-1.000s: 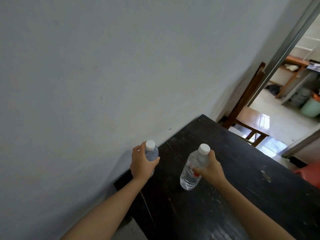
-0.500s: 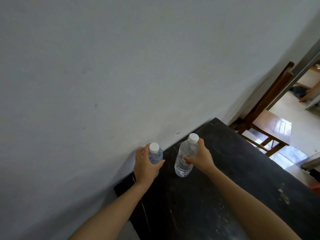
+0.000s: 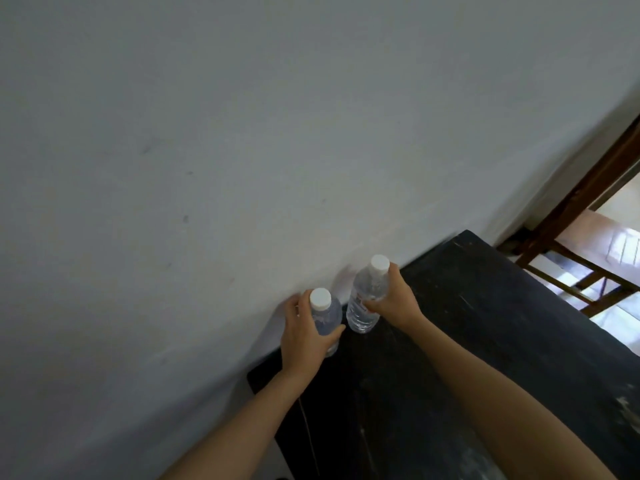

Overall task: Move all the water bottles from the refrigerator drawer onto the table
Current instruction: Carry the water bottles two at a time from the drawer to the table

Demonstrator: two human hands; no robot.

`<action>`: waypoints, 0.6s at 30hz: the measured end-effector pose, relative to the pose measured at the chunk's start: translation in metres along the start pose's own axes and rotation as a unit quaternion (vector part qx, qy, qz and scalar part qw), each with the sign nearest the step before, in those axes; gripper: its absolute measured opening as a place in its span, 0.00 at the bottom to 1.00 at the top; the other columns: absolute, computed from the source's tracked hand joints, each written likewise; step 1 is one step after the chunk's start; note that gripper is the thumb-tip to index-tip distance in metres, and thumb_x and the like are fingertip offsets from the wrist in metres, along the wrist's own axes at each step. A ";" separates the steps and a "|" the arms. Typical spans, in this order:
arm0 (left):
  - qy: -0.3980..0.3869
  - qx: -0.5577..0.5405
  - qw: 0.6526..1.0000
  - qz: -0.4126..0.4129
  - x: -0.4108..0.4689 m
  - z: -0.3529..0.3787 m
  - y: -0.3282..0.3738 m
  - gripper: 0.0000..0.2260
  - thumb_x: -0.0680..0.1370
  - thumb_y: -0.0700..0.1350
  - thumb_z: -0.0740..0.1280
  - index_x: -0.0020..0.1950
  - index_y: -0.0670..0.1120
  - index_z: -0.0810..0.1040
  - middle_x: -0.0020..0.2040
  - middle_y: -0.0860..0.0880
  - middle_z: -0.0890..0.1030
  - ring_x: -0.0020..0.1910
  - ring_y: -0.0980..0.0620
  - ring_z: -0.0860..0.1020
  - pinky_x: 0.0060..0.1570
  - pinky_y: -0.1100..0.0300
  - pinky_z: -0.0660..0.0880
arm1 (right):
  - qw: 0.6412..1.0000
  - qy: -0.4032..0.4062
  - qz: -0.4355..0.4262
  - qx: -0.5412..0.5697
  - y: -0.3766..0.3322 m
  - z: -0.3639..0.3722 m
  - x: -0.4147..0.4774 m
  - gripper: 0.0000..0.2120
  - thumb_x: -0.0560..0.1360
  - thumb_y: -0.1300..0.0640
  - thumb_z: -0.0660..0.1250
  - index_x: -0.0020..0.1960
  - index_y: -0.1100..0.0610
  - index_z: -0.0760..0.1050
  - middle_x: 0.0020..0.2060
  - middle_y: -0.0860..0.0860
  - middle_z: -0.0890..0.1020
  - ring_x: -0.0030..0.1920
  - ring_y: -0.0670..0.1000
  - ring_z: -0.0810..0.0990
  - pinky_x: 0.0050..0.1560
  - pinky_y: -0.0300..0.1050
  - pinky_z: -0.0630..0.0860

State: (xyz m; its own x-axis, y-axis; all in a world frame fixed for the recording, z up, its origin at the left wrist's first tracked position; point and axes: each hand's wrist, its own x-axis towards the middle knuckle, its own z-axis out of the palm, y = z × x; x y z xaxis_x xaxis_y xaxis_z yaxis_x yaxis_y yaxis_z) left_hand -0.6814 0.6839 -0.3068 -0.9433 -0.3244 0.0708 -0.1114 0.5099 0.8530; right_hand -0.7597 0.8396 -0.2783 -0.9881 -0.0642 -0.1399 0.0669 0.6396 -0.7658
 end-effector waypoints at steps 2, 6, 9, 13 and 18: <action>-0.004 -0.002 1.000 0.003 0.000 0.001 -0.002 0.33 0.63 0.47 0.78 0.63 0.46 0.66 0.61 0.45 0.69 0.58 0.47 0.71 0.50 0.54 0.72 | 1.000 -0.007 -0.007 0.000 0.003 -0.003 -0.002 0.35 0.66 0.57 0.75 0.66 0.58 0.61 0.62 0.56 0.72 0.61 0.56 0.73 0.53 0.45 0.71; -0.008 -0.001 1.000 0.011 0.001 0.004 0.000 0.32 0.64 0.47 0.77 0.63 0.44 0.66 0.60 0.43 0.70 0.57 0.45 0.71 0.49 0.55 0.71 | 1.000 0.012 -0.008 -0.016 0.004 -0.001 -0.006 0.36 0.66 0.55 0.75 0.68 0.57 0.61 0.62 0.57 0.73 0.61 0.57 0.73 0.57 0.49 0.74; -0.004 0.039 0.999 0.015 0.002 0.006 0.003 0.34 0.64 0.47 0.77 0.65 0.43 0.65 0.61 0.42 0.69 0.59 0.43 0.70 0.50 0.52 0.71 | 1.000 0.023 0.011 0.003 0.003 0.002 -0.014 0.42 0.65 0.55 0.75 0.72 0.53 0.56 0.64 0.57 0.71 0.64 0.58 0.70 0.61 0.56 0.72; -0.007 0.097 0.995 0.003 0.003 0.006 0.008 0.36 0.65 0.50 0.76 0.67 0.46 0.64 0.62 0.43 0.69 0.60 0.43 0.69 0.52 0.49 0.71 | 0.998 0.026 0.035 0.035 0.011 0.002 -0.038 0.45 0.66 0.58 0.75 0.74 0.53 0.51 0.69 0.56 0.66 0.69 0.56 0.65 0.67 0.55 0.67; -0.060 0.151 0.987 -0.014 0.002 -0.002 0.016 0.38 0.67 0.52 0.74 0.71 0.50 0.57 0.65 0.43 0.65 0.64 0.42 0.65 0.54 0.48 0.70 | 0.993 0.058 0.083 0.053 0.028 -0.013 -0.069 0.42 0.72 0.57 0.70 0.75 0.53 0.46 0.73 0.57 0.59 0.72 0.56 0.61 0.69 0.53 0.64</action>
State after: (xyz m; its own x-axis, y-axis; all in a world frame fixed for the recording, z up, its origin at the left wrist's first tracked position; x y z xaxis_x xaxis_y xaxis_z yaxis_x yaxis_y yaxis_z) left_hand -0.6848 0.6902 -0.2920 -0.9669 -0.2536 -0.0281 -0.2087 0.7225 0.6591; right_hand -0.6915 0.8714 -0.2818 -0.9711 0.1288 -0.2012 0.2388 0.5499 -0.8004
